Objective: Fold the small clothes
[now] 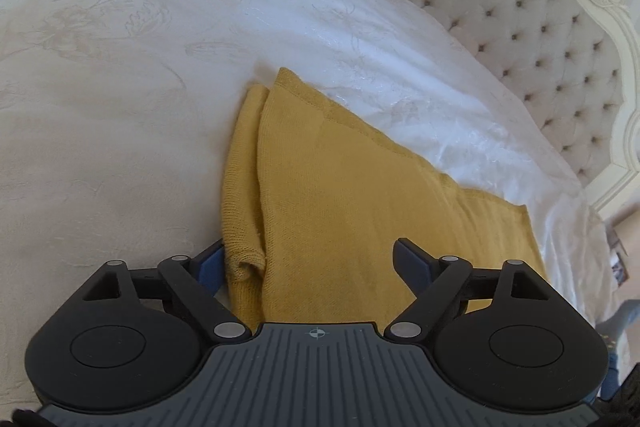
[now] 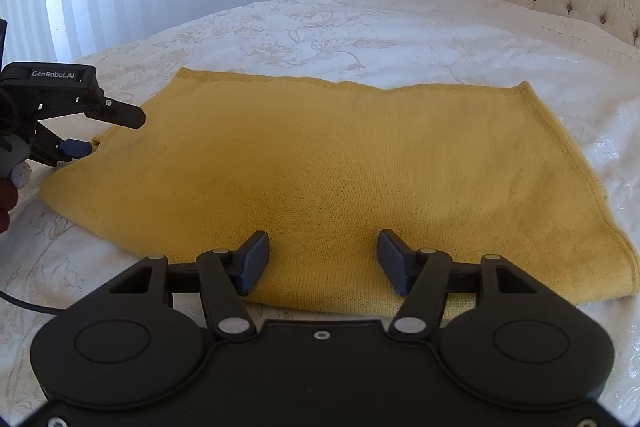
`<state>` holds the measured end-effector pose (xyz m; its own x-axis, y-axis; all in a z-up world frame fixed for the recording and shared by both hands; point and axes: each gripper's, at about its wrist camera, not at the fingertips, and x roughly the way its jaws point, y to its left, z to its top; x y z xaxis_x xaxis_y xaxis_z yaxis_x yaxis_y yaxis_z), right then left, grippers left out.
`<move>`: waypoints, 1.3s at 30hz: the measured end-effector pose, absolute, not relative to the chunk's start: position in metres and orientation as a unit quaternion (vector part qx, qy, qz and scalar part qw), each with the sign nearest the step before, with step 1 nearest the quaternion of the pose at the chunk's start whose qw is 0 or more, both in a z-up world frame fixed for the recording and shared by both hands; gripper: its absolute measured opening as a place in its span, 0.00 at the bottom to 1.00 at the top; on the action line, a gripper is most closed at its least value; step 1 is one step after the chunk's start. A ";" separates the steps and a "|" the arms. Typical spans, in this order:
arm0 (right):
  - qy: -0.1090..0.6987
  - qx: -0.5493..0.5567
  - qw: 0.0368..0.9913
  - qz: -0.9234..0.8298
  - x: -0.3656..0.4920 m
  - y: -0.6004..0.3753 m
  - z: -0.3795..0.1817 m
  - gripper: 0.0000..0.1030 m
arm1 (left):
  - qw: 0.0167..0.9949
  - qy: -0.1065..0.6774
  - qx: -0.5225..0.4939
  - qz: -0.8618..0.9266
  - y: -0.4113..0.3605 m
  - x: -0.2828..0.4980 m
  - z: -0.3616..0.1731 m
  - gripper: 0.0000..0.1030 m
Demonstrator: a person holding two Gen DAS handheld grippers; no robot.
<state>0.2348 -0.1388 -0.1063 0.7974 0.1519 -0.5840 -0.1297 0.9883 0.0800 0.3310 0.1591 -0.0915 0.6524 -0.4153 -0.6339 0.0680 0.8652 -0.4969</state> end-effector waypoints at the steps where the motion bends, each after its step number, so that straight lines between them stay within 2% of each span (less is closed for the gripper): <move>1: 0.310 0.022 0.947 0.079 0.235 -0.140 -0.106 0.66 | 0.877 0.401 -0.222 -0.144 0.156 0.336 -0.093 0.81; 4: 0.314 0.035 0.944 0.095 0.237 -0.145 -0.103 0.69 | 0.874 0.412 -0.210 -0.150 0.143 0.347 -0.094 0.81; 7: 0.312 0.052 0.941 0.117 0.236 -0.154 -0.093 0.68 | 0.873 0.415 -0.206 -0.149 0.137 0.351 -0.095 0.81; 9: 0.302 0.046 0.943 0.130 0.231 -0.162 -0.084 0.68 | 0.874 0.416 -0.208 -0.144 0.137 0.351 -0.094 0.74; 10: 0.296 0.040 0.945 0.133 0.228 -0.166 -0.079 0.68 | 0.875 0.416 -0.207 -0.137 0.137 0.350 -0.094 0.60; 11: 0.291 0.035 0.946 0.137 0.224 -0.172 -0.074 0.68 | 0.877 0.417 -0.204 -0.125 0.138 0.349 -0.093 0.41; 14: 0.278 0.030 0.950 0.140 0.217 -0.188 -0.063 0.68 | 0.875 0.413 -0.220 -0.121 0.143 0.348 -0.092 0.18; 16: 0.267 0.027 0.954 0.132 0.212 -0.198 -0.060 0.68 | 0.875 0.410 -0.231 -0.115 0.145 0.346 -0.087 0.15; 21: 0.245 0.072 0.963 0.083 0.204 -0.231 -0.073 0.68 | 0.887 0.396 -0.208 -0.113 0.127 0.343 -0.052 0.13; 24: 0.274 0.110 0.954 0.054 0.207 -0.251 -0.081 0.68 | 0.893 0.381 -0.201 -0.131 0.103 0.342 -0.027 0.13; 31: 0.235 0.163 0.958 0.027 0.202 -0.287 -0.053 0.68 | 0.894 0.363 -0.179 -0.193 0.010 0.353 0.014 0.13; 34: 0.229 0.178 0.957 0.010 0.198 -0.300 -0.048 0.68 | 0.892 0.362 -0.164 -0.214 -0.035 0.360 0.016 0.13; 39: 0.218 0.209 0.953 -0.020 0.193 -0.325 -0.043 0.68 | 0.883 0.386 -0.130 -0.232 -0.110 0.371 -0.014 0.13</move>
<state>0.1932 -0.3254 -0.0427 0.9043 0.0526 -0.4236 0.1298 0.9116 0.3902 0.3708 -0.1099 -0.0135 0.5942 -0.5101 -0.6219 0.3097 0.8587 -0.4083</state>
